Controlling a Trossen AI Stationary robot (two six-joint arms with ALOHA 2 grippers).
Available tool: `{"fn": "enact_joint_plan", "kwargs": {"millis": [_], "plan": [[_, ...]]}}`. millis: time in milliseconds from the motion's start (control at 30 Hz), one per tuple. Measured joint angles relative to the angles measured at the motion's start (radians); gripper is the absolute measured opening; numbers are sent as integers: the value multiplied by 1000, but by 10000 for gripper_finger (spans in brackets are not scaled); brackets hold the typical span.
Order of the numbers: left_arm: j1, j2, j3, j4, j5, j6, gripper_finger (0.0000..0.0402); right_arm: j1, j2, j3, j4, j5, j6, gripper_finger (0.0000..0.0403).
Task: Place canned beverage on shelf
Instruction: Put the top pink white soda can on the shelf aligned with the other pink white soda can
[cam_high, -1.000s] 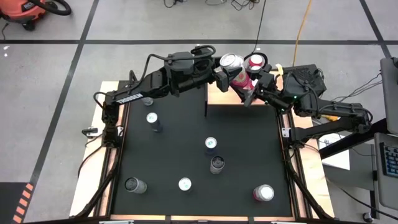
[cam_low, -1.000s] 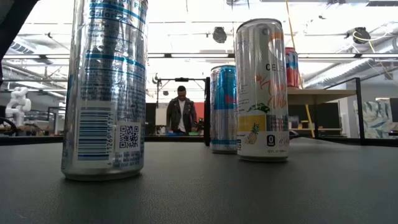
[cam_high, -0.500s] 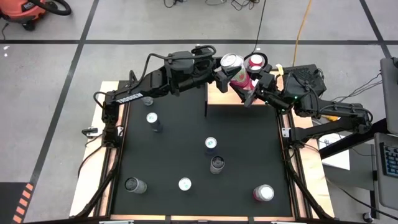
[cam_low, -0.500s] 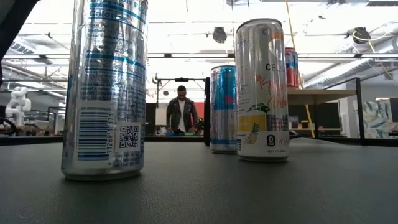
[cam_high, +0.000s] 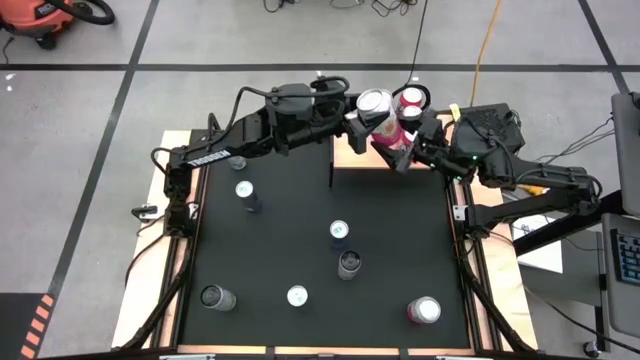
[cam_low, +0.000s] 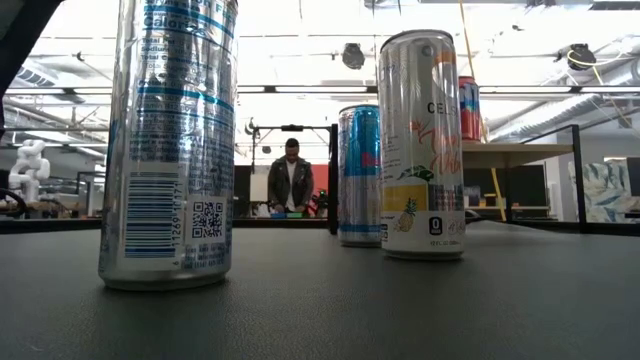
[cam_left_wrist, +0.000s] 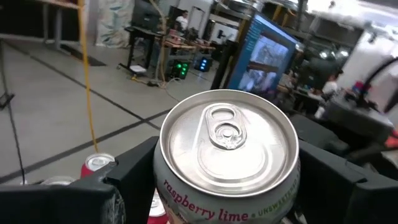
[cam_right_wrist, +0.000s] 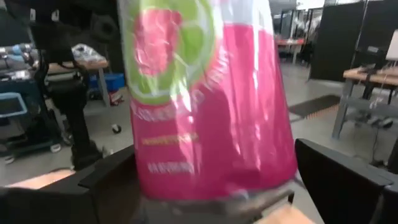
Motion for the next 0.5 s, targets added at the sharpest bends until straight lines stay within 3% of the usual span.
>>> {"fn": "enact_joint_plan", "kwargs": {"millis": [167,333,500], "plan": [[13,-9,0,1,94,73,297,0,-61,0,-134,-78,72,384],[56,-17,0,9,263,132,297,0,-128,0,-271,-185,185,384],[93,-16,0,8,430,181,296,3,-183,0,-395,-363,308,384]]}}
